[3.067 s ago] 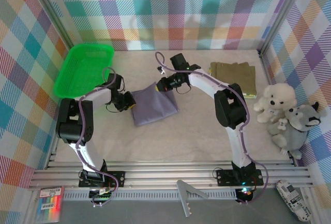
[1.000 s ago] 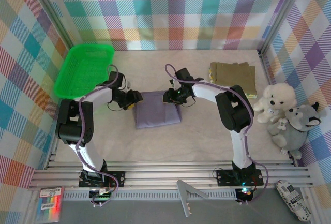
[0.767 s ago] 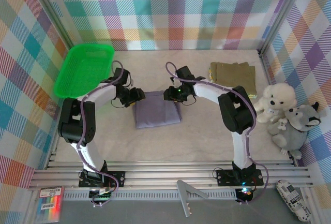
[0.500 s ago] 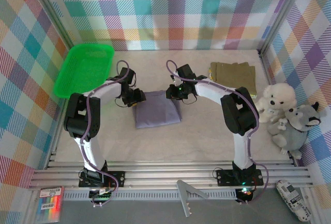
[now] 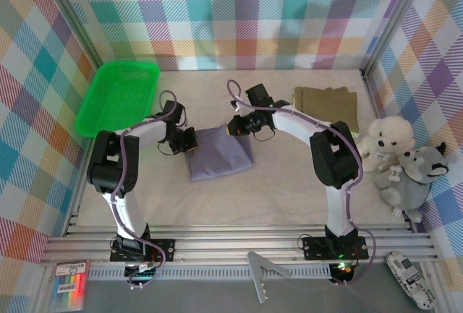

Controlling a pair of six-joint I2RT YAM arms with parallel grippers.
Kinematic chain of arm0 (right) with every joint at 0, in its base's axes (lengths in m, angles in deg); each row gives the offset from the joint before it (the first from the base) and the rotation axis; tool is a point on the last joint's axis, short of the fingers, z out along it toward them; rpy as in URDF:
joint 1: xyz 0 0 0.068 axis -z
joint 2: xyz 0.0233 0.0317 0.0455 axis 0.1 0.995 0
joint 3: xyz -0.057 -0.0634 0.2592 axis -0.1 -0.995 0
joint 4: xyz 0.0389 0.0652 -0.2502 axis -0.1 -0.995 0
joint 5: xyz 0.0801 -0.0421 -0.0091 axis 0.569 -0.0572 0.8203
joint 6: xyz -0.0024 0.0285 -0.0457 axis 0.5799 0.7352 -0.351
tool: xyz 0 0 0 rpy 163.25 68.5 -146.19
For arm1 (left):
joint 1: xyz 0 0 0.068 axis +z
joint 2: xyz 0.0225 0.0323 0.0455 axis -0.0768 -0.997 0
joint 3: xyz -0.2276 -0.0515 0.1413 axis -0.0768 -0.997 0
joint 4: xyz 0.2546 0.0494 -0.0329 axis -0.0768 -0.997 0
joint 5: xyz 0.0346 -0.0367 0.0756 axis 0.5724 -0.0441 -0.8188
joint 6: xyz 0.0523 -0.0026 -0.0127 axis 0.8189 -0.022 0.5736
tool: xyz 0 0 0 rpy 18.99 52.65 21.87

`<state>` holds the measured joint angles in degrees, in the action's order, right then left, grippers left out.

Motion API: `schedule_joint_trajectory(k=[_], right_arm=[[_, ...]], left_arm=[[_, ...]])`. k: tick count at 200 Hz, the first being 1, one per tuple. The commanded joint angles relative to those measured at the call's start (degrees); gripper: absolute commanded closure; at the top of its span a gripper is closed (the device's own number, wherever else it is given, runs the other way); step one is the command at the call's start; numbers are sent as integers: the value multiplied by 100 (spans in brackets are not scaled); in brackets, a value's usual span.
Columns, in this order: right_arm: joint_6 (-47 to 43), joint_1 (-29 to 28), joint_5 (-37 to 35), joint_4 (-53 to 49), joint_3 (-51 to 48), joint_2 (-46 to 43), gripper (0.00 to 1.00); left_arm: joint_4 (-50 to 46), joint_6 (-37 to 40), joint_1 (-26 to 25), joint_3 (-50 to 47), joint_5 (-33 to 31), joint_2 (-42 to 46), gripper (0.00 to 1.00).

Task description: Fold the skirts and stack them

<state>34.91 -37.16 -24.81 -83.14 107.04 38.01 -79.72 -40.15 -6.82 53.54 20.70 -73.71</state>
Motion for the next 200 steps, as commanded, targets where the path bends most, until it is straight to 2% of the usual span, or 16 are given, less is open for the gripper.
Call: schedule_joint_trajectory(k=[1, 28, 64, 91, 107, 132, 151, 181, 200], right_arm=[[-368, 68, -13, -198, 471, 475, 93], [-300, 159, -262, -345, 943, 1004, 88], [-570, 179, -324, -1023, 1730, 1675, 69], [-599, 171, -20, -1050, 1701, 1683, 66], [-583, 172, 173, -957, 1590, 1587, 69], [-502, 171, 375, -850, 1478, 1417, 84], [-374, 175, 273, -706, 1309, 1132, 94], [11, 182, -163, -371, 692, 515, 100], [267, 190, -368, -183, 269, 170, 100]], left_arm=[[358, -40, 214, -474, 283, 138, 100], [638, -35, 308, -808, 292, 202, 100], [1010, -90, 366, -1072, 334, 149, 100], [1191, -148, 384, -1177, 410, 140, 100], [1241, -163, 393, -1184, 465, 156, 100], [1252, -168, 391, -1167, 588, 259, 100], [1158, -214, 392, -1094, 722, 491, 100], [1069, -277, 380, -984, 1094, 1068, 100], [917, -215, 349, -831, 1389, 1184, 100]])
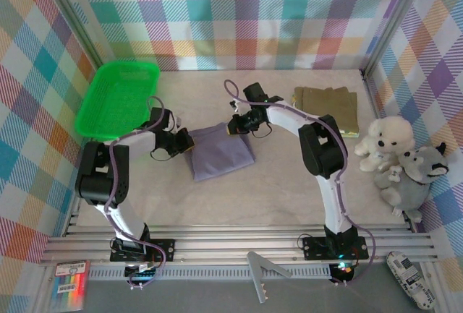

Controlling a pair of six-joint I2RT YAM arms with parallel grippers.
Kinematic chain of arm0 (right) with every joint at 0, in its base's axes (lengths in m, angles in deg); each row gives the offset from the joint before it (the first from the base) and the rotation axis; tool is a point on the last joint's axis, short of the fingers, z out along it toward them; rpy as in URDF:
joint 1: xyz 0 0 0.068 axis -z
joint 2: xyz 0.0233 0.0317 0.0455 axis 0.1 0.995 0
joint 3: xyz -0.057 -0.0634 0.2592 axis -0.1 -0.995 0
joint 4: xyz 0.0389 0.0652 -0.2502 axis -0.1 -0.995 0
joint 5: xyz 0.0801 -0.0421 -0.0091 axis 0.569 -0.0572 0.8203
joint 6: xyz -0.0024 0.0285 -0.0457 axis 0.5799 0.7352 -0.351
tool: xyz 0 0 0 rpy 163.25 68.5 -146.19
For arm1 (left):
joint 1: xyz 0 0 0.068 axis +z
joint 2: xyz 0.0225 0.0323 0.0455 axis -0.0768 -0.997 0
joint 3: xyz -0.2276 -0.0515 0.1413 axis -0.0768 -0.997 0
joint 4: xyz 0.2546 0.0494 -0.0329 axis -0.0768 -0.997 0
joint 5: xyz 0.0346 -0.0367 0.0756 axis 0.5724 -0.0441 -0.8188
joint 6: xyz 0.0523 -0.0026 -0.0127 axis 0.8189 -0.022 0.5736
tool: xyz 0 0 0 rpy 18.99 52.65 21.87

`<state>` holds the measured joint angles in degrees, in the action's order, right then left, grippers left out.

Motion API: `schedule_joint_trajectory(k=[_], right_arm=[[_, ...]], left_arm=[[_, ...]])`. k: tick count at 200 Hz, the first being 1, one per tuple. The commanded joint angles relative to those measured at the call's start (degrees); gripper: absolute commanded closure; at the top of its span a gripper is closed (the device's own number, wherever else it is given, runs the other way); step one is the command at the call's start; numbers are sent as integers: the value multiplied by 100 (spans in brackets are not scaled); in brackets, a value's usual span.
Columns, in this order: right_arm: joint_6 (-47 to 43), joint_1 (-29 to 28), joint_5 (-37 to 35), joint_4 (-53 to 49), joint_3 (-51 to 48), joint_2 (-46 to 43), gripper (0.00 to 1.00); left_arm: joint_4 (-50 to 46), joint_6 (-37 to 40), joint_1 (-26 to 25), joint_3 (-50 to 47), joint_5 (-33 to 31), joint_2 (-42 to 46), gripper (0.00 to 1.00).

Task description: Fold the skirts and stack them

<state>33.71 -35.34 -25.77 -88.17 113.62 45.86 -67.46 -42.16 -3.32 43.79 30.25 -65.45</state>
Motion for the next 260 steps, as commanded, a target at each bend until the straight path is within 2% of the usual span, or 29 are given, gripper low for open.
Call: schedule_joint_trajectory(k=[1, 56, 74, 94, 108, 117, 131, 143, 157, 179, 200, 242, 260], right_arm=[[399, 8, -277, 330, -411, -631, 100], [916, 61, -427, 253, -987, -749, 99], [929, 69, -274, 240, -936, -665, 89], [936, 82, -281, 261, -959, -731, 74], [945, 112, -278, 294, -1023, -811, 69], [956, 137, -250, 316, -1061, -854, 70], [932, 148, -160, 329, -1093, -869, 81], [904, 156, -74, 323, -1063, -832, 85], [904, 153, -30, 305, -995, -722, 84], [895, 153, 102, 268, -804, -538, 76], [862, 148, 246, 235, -587, -404, 76], [730, 146, 294, -5, -156, -107, 79], [695, 148, 326, -38, -74, -82, 90]], left_arm=[[-321, -10, -1, 147, 444, 359, 100], [-366, 247, 7, 419, 603, -259, 100], [-304, 222, 17, 433, 597, -607, 100], [-219, 184, 17, 359, 515, -729, 100], [-222, 183, 24, 286, 366, -692, 100], [-259, 191, 24, 267, 299, -677, 100], [-302, 198, 21, 257, 259, -667, 99], [-310, 187, 26, 269, 315, -647, 97], [-310, 173, 26, 295, 356, -595, 89], [-369, 178, 27, 322, 340, -477, 78], [-428, 192, 34, 385, 361, -382, 61], [-637, 131, 34, 416, 393, 9, 38], [-722, 90, 34, 466, 370, 169, 27]])
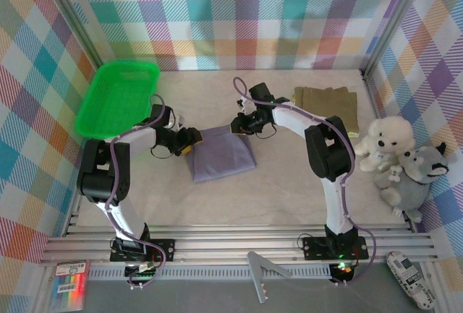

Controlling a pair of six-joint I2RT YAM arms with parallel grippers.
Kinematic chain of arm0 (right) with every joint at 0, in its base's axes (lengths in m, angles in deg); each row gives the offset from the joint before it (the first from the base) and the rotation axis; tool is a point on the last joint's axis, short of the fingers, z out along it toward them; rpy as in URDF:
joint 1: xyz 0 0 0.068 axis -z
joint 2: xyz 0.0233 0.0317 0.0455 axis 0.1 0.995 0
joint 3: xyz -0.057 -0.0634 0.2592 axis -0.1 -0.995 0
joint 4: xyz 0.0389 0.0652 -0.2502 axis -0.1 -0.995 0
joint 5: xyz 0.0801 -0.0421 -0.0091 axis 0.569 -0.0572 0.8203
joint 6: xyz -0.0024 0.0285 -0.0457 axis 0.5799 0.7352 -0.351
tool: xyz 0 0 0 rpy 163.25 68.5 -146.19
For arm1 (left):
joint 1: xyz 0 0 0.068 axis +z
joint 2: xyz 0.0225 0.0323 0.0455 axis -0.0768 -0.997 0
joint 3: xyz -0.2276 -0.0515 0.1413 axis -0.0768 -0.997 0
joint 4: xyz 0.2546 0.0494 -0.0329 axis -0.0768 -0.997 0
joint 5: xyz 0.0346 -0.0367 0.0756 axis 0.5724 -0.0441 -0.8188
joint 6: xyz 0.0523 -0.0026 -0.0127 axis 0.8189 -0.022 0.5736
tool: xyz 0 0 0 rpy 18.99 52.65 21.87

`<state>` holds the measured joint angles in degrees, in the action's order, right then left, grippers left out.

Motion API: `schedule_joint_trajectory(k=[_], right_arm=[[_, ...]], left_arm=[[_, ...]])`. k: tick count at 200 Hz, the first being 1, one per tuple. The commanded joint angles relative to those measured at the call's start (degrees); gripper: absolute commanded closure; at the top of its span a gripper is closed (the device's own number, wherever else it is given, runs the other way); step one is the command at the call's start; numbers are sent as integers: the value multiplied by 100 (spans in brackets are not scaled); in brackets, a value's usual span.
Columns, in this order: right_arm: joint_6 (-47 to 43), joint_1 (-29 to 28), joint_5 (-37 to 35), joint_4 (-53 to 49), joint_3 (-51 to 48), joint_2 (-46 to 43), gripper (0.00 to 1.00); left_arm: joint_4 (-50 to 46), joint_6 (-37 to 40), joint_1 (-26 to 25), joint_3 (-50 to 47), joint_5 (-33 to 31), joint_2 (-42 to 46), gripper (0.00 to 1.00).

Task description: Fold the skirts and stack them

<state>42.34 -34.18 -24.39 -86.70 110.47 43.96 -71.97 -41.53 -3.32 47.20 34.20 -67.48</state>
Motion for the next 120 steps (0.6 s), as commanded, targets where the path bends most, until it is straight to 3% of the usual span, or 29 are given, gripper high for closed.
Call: schedule_joint_trajectory(k=[1, 25, 72, 93, 120], right_arm=[[-174, 32, 201, -180, 246, 102, 91], [-235, 8, 853, 115, 294, -134, 99], [-210, 4, 1381, 852, 350, -111, 100], [-174, 20, 1312, 727, 746, 455, 100], [-118, 34, 1229, 735, 1234, 1000, 99]], left_arm=[[-275, 22, 34, 139, -24, 385, 26], [-291, -204, 26, 286, 319, 592, 15], [171, -764, -309, 662, 854, 871, 5], [131, -1088, -626, 838, 158, 499, 5], [522, -1862, -645, 705, -857, -222, 5]])
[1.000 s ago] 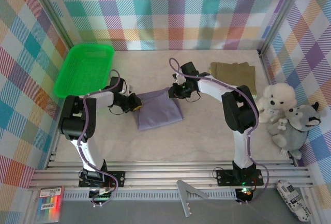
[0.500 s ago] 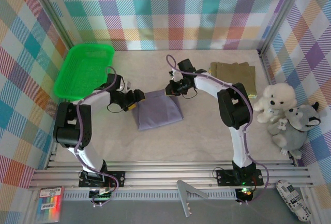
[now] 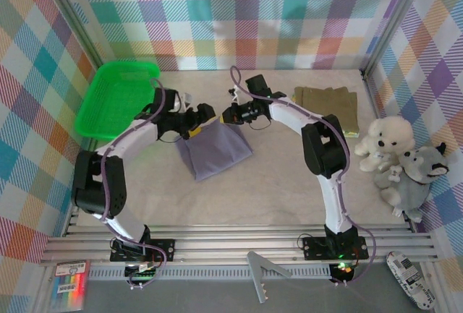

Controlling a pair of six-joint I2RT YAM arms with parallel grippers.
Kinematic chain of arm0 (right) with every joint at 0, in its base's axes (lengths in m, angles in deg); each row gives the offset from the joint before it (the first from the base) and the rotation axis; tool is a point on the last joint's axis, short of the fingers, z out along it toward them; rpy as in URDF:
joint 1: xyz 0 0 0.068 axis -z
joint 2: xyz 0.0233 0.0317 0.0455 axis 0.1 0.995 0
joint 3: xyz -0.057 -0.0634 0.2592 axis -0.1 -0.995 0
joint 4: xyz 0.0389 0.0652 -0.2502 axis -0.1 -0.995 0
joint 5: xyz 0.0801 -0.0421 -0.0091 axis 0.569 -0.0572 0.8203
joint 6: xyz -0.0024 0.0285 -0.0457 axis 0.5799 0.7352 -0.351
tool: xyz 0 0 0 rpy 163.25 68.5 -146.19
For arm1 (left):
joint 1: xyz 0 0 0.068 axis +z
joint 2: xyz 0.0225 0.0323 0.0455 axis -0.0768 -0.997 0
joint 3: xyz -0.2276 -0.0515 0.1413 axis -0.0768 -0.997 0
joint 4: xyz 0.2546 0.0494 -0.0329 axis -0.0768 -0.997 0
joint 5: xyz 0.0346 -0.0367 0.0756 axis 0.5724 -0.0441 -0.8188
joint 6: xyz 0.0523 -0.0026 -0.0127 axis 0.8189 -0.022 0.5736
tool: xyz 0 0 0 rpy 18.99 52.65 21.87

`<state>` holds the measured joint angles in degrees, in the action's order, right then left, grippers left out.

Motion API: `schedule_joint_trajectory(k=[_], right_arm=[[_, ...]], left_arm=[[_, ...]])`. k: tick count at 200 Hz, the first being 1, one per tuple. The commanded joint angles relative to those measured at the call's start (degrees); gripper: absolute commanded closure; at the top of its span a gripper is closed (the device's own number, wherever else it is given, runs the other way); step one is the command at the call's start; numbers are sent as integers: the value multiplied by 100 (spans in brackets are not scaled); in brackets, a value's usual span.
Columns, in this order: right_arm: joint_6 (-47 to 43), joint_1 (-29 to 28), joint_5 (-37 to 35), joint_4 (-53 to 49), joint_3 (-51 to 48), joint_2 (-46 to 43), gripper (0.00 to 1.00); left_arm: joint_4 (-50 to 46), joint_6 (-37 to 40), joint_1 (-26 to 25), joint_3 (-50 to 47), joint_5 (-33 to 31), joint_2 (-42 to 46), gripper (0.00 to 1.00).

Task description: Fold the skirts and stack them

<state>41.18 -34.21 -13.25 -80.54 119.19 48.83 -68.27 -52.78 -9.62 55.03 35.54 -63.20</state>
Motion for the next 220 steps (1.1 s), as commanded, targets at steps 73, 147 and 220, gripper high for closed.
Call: schedule_joint_trajectory(k=[73, 147, 220], right_arm=[[-60, 78, -1117, -1124, 1515, 1029, 59], [-455, 70, -1234, -2283, 835, 542, 23], [-297, -112, -168, -2806, 1783, 1356, 24]], left_arm=[[-946, -698, 122, -23, -2514, -1430, 5], [-2542, 275, 27, 1011, -2985, -1934, 5], [-3998, 469, -136, 2159, -3464, -2892, 5]])
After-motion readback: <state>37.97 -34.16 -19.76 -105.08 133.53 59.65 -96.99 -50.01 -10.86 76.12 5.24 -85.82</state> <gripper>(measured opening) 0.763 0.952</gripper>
